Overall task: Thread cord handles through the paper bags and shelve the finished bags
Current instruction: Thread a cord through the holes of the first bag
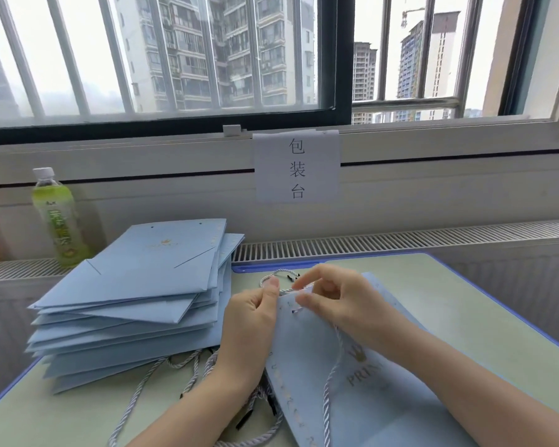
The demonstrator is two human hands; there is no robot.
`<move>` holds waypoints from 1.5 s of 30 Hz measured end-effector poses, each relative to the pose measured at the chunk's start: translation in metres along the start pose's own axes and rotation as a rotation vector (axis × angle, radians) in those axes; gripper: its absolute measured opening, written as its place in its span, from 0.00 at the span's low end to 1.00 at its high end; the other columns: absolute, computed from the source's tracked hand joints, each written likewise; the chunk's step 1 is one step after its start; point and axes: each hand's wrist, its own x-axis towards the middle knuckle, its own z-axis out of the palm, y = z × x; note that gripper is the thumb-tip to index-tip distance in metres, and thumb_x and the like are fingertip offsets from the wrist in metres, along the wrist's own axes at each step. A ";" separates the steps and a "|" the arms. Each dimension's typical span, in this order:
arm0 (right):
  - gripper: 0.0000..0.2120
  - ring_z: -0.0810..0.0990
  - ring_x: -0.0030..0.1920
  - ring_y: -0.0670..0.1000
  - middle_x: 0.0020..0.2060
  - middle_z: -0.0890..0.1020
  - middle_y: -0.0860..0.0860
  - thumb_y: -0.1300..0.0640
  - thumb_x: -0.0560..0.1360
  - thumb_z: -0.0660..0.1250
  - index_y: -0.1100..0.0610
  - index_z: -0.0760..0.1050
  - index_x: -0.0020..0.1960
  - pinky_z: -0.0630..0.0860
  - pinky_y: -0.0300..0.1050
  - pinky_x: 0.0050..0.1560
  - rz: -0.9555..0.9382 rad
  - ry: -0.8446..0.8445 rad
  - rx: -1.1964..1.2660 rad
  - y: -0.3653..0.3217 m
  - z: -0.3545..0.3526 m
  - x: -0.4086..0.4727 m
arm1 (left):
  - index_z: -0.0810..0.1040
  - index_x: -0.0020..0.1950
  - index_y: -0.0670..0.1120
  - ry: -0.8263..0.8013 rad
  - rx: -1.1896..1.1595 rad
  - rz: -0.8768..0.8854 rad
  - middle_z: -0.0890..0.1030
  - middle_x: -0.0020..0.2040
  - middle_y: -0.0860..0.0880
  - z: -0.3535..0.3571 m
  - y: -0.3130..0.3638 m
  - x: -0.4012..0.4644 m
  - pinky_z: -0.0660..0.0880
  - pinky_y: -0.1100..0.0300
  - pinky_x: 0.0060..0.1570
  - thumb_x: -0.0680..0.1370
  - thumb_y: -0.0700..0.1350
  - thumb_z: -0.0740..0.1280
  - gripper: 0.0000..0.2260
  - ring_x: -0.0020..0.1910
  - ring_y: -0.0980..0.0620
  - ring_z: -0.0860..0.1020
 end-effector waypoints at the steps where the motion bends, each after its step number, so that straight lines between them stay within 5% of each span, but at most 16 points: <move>1: 0.03 0.70 0.29 0.43 0.27 0.73 0.44 0.58 0.75 0.69 0.55 0.79 0.48 0.67 0.33 0.34 0.059 0.003 0.090 -0.003 -0.005 0.001 | 0.56 0.25 0.48 0.000 0.019 0.022 0.58 0.23 0.52 0.000 0.000 0.000 0.54 0.65 0.24 0.81 0.47 0.61 0.25 0.24 0.55 0.55; 9: 0.09 0.72 0.30 0.49 0.32 0.73 0.52 0.61 0.72 0.66 0.61 0.79 0.51 0.72 0.39 0.30 0.326 -0.049 0.805 -0.008 -0.026 0.003 | 0.56 0.28 0.44 0.015 0.050 0.088 0.57 0.26 0.49 0.001 0.000 0.000 0.53 0.59 0.29 0.80 0.47 0.61 0.23 0.27 0.52 0.55; 14: 0.06 0.69 0.27 0.45 0.31 0.73 0.51 0.64 0.77 0.63 0.60 0.78 0.49 0.65 0.35 0.25 0.340 0.052 0.684 -0.004 -0.018 0.002 | 0.67 0.34 0.33 -0.027 0.063 0.035 0.68 0.30 0.38 0.001 -0.009 0.003 0.66 0.48 0.34 0.80 0.51 0.61 0.23 0.31 0.44 0.67; 18: 0.07 0.69 0.28 0.45 0.33 0.78 0.50 0.65 0.78 0.62 0.60 0.78 0.49 0.64 0.35 0.25 0.336 0.151 0.684 -0.005 -0.017 0.002 | 0.61 0.30 0.44 0.012 0.127 0.051 0.63 0.28 0.51 0.001 -0.009 0.002 0.58 0.58 0.32 0.80 0.49 0.62 0.21 0.30 0.51 0.61; 22: 0.08 0.67 0.28 0.45 0.35 0.81 0.52 0.68 0.77 0.61 0.61 0.79 0.47 0.63 0.34 0.25 0.252 0.293 0.781 -0.015 -0.029 0.007 | 0.73 0.35 0.44 0.034 0.252 0.039 0.73 0.36 0.51 0.003 -0.015 0.000 0.67 0.60 0.39 0.76 0.53 0.66 0.16 0.39 0.52 0.72; 27: 0.08 0.68 0.25 0.42 0.35 0.81 0.51 0.66 0.78 0.62 0.58 0.79 0.47 0.63 0.30 0.26 0.006 0.568 0.333 -0.021 -0.049 0.007 | 0.67 0.49 0.53 -0.036 0.651 0.121 0.70 0.43 0.60 0.004 -0.006 -0.008 0.67 0.59 0.48 0.79 0.52 0.62 0.06 0.51 0.53 0.71; 31: 0.08 0.74 0.28 0.41 0.35 0.82 0.50 0.66 0.77 0.64 0.56 0.80 0.46 0.67 0.28 0.31 -0.100 0.400 0.130 -0.023 -0.035 0.003 | 0.71 0.65 0.50 -0.092 0.649 0.429 0.76 0.55 0.55 0.010 -0.007 -0.012 0.64 0.63 0.56 0.76 0.42 0.64 0.18 0.58 0.54 0.71; 34: 0.10 0.78 0.34 0.43 0.36 0.82 0.47 0.65 0.76 0.66 0.50 0.79 0.45 0.71 0.31 0.38 -0.158 0.175 -0.036 -0.023 -0.018 0.000 | 0.74 0.61 0.52 -0.129 0.388 0.410 0.78 0.54 0.58 0.017 -0.001 -0.017 0.66 0.68 0.56 0.76 0.51 0.61 0.14 0.56 0.62 0.72; 36: 0.10 0.76 0.34 0.43 0.36 0.80 0.45 0.64 0.76 0.66 0.49 0.77 0.44 0.72 0.32 0.38 -0.150 0.123 -0.085 -0.022 -0.014 0.000 | 0.74 0.56 0.54 -0.137 0.187 0.298 0.80 0.50 0.61 0.020 0.005 -0.019 0.68 0.71 0.54 0.77 0.49 0.65 0.07 0.55 0.65 0.75; 39: 0.06 0.76 0.34 0.43 0.35 0.80 0.44 0.63 0.75 0.67 0.53 0.77 0.45 0.72 0.34 0.39 -0.160 0.086 -0.132 -0.022 -0.014 -0.002 | 0.73 0.53 0.55 -0.105 0.008 0.142 0.81 0.46 0.63 0.017 0.011 -0.018 0.71 0.69 0.53 0.73 0.48 0.69 0.10 0.50 0.65 0.78; 45: 0.05 0.72 0.31 0.42 0.33 0.79 0.44 0.62 0.73 0.70 0.53 0.80 0.43 0.69 0.31 0.37 -0.129 0.027 -0.179 -0.021 -0.015 0.001 | 0.79 0.39 0.49 -0.105 -0.034 0.141 0.83 0.37 0.57 0.012 0.016 -0.019 0.71 0.67 0.43 0.74 0.52 0.63 0.09 0.39 0.61 0.79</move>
